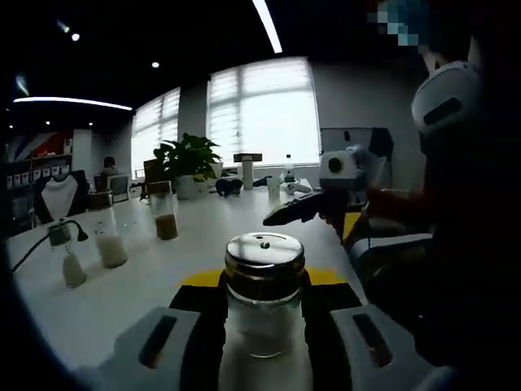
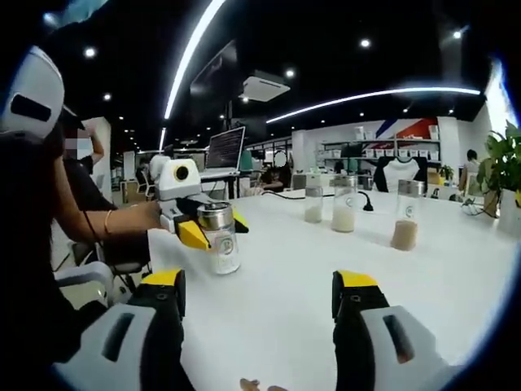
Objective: Rotate the seasoning bottle until the label or dispensing opening points toward the visible target arrow and the bottle remains upright within the marked orientation range
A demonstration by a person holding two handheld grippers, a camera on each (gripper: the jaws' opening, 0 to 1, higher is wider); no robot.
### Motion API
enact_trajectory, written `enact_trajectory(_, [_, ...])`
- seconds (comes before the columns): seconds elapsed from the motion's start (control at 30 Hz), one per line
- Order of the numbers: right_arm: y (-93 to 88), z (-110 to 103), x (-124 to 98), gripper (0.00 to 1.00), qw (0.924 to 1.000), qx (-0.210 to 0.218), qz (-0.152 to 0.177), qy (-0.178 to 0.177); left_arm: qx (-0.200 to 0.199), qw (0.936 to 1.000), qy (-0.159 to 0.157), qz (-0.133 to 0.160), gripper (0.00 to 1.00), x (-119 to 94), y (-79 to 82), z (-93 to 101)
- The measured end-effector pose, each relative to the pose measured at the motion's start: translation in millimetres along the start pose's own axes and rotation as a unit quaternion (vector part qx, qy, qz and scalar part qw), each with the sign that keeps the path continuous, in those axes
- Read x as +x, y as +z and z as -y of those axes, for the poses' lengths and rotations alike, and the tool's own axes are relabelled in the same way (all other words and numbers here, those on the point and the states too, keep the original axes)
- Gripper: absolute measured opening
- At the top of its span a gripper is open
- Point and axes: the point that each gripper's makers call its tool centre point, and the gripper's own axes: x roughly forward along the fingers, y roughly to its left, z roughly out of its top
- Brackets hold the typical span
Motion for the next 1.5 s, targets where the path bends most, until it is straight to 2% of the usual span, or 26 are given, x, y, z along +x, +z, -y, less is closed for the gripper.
enact_trajectory(0.37, [2.4,-4.2,5.0,0.73,0.9999,-0.005,0.003,0.009,-0.021,0.9997,0.011,0.0,0.37,16.8,3.3,-3.3])
enact_trajectory(0.47, [3.1,-4.9,8.0,0.73,0.9999,-0.002,0.006,0.01,-0.037,0.9989,0.024,0.015,0.37,20.4,8.4,-8.7])
enact_trajectory(0.77, [9.1,-9.6,19.1,0.69,0.9996,-0.001,0.021,0.019,-0.025,0.9989,0.035,0.017,0.37,32.9,15.6,-7.3])
enact_trajectory(1.07, [4.5,-16.5,29.8,0.62,0.999,-0.019,0.014,0.037,-0.03,0.999,0.02,0.024,0.37,38.3,20.7,1.2])
enact_trajectory(1.2, [4.2,-20.0,35.6,0.56,0.9985,-0.019,0.017,0.049,-0.03,0.9992,0.007,0.025,0.37,38.2,21.4,6.1])
enact_trajectory(1.43, [1.6,-20.2,44.5,0.53,0.9982,-0.018,0.016,0.054,-0.031,0.9993,0.004,0.021,0.37,38.4,19.2,5.2])
enact_trajectory(1.5, [0.9,-21.5,46.4,0.48,0.9979,-0.014,0.019,0.061,-0.032,0.9992,0.003,0.024,0.37,37.8,20.0,4.5])
